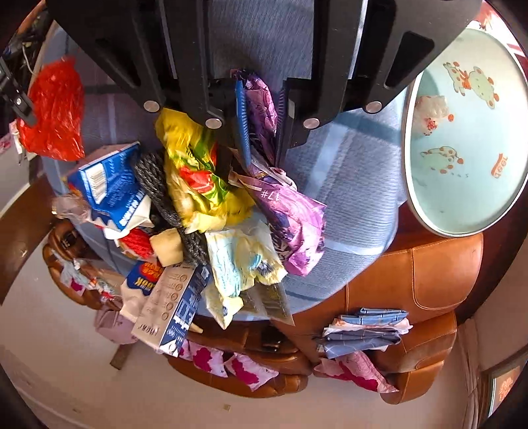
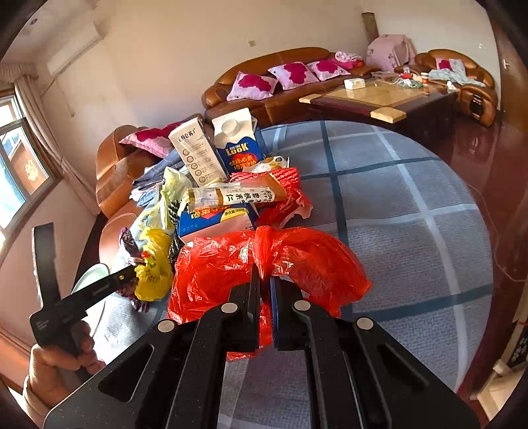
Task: Collect trash
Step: 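Grasp the red plastic bag with the right gripper while the left gripper grasps the purple wrapper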
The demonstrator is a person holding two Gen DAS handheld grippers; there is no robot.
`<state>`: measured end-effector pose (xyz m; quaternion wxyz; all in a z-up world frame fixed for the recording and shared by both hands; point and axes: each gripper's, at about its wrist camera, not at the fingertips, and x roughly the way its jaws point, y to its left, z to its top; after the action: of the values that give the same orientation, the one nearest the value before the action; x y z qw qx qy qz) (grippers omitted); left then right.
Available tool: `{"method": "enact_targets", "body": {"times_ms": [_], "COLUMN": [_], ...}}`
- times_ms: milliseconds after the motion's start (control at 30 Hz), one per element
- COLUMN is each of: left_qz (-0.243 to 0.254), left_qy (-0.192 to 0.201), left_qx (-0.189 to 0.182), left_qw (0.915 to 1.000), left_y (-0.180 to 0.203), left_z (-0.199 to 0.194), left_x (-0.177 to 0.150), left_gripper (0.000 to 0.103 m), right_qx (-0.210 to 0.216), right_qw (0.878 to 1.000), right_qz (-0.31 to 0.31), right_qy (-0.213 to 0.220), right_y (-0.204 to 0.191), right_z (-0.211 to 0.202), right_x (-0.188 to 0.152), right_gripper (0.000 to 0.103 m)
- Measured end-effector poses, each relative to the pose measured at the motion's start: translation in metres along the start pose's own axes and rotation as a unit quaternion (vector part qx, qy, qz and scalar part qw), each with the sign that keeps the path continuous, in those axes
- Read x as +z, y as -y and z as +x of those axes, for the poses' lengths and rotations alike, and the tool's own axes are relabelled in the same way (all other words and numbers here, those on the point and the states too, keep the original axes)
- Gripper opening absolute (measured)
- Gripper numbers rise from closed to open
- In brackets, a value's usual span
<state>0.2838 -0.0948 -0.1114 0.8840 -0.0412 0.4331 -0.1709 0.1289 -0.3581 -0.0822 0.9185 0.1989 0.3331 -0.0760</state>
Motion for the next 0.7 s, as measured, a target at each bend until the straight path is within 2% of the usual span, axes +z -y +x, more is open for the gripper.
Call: {"method": "enact_targets", "body": {"times_ms": [100, 233, 433, 500, 533, 567, 633, 700], "left_qz": [0.011, 0.013, 0.003, 0.009, 0.008, 0.005, 0.012, 0.021], "left_qy": [0.020, 0.030, 0.008, 0.003, -0.001, -0.003, -0.010, -0.020], "left_qx": [-0.003, -0.002, 0.004, 0.010, 0.011, 0.016, 0.023, 0.026], "left_qw": [0.9997, 0.9995, 1.0000, 0.9999, 0.9999, 0.9999, 0.9996, 0.9992], "left_y": [-0.003, -0.010, -0.017, -0.014, -0.012, -0.011, -0.007, -0.003], "left_z": [-0.023, -0.042, -0.034, -0.033, -0.031, -0.029, -0.022, -0.014], "left_x": [-0.003, -0.012, -0.023, -0.025, -0.025, -0.025, -0.027, -0.030], "left_gripper": [0.008, 0.008, 0.010, 0.028, 0.052, 0.060, 0.058, 0.047], "right_qx": [0.003, 0.009, 0.017, 0.016, 0.015, 0.014, 0.014, 0.014], "right_qw": [1.000, 1.000, 1.000, 1.000, 1.000, 1.000, 1.000, 1.000], "right_qz": [0.001, -0.002, -0.006, -0.006, -0.005, -0.004, 0.002, 0.003], "right_qy": [0.006, 0.013, 0.004, 0.004, 0.004, 0.003, 0.000, 0.000], "right_y": [-0.002, -0.009, -0.018, -0.018, -0.017, -0.017, -0.015, -0.014], "right_z": [-0.006, -0.009, -0.010, -0.012, -0.012, -0.013, -0.012, -0.013], "right_x": [-0.001, -0.003, -0.009, -0.011, -0.011, -0.012, -0.012, -0.012], "right_gripper": [0.006, 0.006, 0.006, 0.006, 0.006, 0.006, 0.006, 0.006]}}
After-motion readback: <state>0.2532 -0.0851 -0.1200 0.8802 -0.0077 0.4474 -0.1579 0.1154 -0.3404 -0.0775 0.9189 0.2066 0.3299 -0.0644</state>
